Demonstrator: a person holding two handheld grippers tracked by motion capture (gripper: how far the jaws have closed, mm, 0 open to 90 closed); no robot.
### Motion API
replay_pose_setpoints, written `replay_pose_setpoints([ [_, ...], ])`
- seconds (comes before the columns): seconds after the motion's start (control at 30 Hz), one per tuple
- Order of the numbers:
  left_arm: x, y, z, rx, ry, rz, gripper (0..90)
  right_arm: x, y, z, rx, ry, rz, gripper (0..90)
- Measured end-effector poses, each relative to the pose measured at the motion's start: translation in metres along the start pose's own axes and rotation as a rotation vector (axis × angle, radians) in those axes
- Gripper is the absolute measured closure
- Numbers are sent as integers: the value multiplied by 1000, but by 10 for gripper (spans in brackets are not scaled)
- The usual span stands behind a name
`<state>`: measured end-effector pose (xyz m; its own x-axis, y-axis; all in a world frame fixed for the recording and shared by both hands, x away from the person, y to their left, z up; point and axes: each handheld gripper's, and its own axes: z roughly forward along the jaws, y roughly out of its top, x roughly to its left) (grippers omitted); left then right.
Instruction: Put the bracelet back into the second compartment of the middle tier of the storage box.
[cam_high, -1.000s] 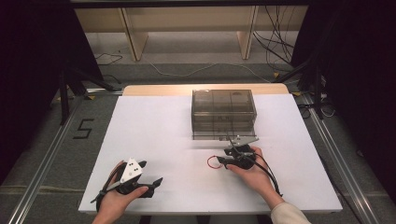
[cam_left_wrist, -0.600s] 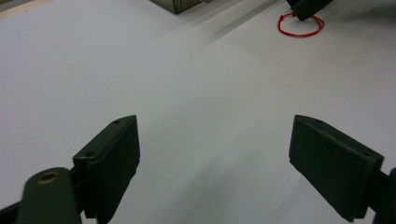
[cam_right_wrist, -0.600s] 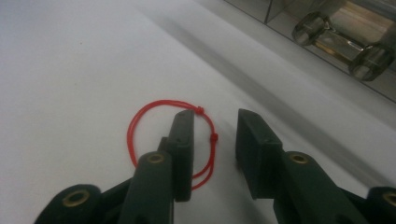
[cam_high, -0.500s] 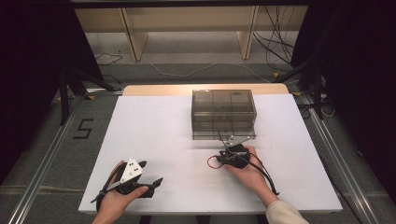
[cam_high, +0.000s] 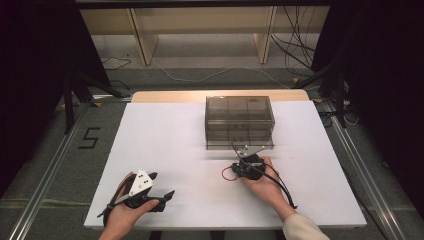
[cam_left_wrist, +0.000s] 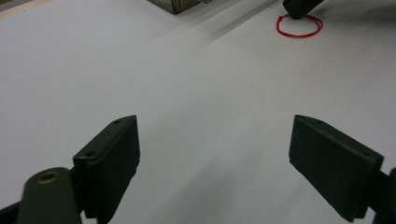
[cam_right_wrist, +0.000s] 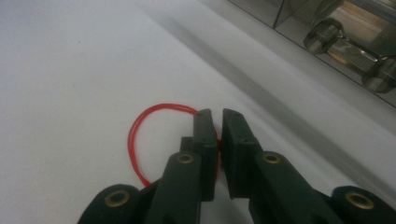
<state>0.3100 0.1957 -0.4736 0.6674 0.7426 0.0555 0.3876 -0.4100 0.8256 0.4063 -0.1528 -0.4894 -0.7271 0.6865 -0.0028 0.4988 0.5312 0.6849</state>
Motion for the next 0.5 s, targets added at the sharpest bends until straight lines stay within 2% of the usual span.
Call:
replay_pose_setpoints([
  [0.5, 0, 0, -1, -3, 0, 2, 163, 0, -1, 0, -19, 1, 30, 882],
])
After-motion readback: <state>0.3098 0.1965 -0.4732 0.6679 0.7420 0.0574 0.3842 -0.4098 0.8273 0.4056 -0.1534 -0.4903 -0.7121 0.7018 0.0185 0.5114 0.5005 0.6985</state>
